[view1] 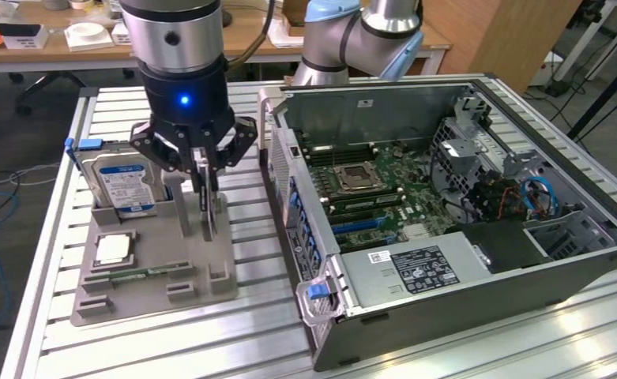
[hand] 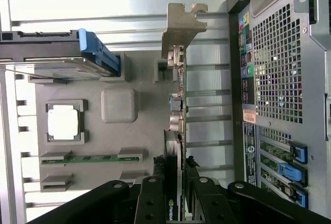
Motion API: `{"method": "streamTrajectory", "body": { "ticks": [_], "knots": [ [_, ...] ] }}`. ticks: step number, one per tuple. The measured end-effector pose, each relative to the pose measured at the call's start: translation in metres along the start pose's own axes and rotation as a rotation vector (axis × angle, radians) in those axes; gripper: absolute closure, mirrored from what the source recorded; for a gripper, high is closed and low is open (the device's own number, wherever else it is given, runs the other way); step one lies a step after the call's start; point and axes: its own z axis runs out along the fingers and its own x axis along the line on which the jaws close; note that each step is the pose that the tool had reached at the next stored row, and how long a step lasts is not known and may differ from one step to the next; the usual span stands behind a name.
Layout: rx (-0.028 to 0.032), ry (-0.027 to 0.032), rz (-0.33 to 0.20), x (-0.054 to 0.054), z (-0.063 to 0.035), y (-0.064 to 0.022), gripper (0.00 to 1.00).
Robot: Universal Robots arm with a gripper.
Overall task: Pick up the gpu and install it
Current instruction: 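Pick up the gpu and move the gpu toward the slot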
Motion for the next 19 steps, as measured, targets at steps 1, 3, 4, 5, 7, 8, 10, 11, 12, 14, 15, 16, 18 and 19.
{"method": "streamTrajectory", "body": {
  "ticks": [1, 3, 4, 5, 7, 8, 10, 11, 12, 14, 15, 16, 18, 19],
  "knots": [
    [-0.0001, 0.0000, 0.000, 0.000, -0.0008, 0.0000, 0.74],
    [-0.0001, -0.0001, 0.000, 0.000, -0.0020, 0.0001, 0.74],
    [0.0000, 0.0000, 0.000, 0.000, -0.0027, 0.0001, 0.74],
    [-0.0001, -0.0001, 0.000, 0.000, -0.0033, 0.0001, 0.74],
    [-0.0002, -0.0002, 0.000, 0.000, -0.0044, 0.0002, 0.74],
    [-0.0001, -0.0001, 0.000, 0.000, -0.0049, 0.0002, 0.74],
    [0.0000, 0.0000, 0.000, 0.000, -0.0061, 0.0003, 0.74],
    [0.0000, 0.0000, 0.000, 0.000, -0.0068, 0.0003, 0.74],
    [0.0000, 0.0000, 0.000, 0.000, -0.0075, 0.0003, 0.74],
    [-0.0001, 0.0000, 0.000, 0.000, -0.0089, 0.0004, 0.74],
    [-0.0001, 0.0000, 0.000, 0.000, -0.0095, 0.0004, 0.74],
    [-0.0001, -0.0001, 0.000, 0.000, -0.0101, 0.0004, 0.74],
    [-0.0001, -0.0001, 0.000, 0.000, -0.0114, 0.0005, 0.74],
    [0.0000, 0.0000, 0.000, 0.000, -0.0120, 0.0005, 0.74]
  ]
}}
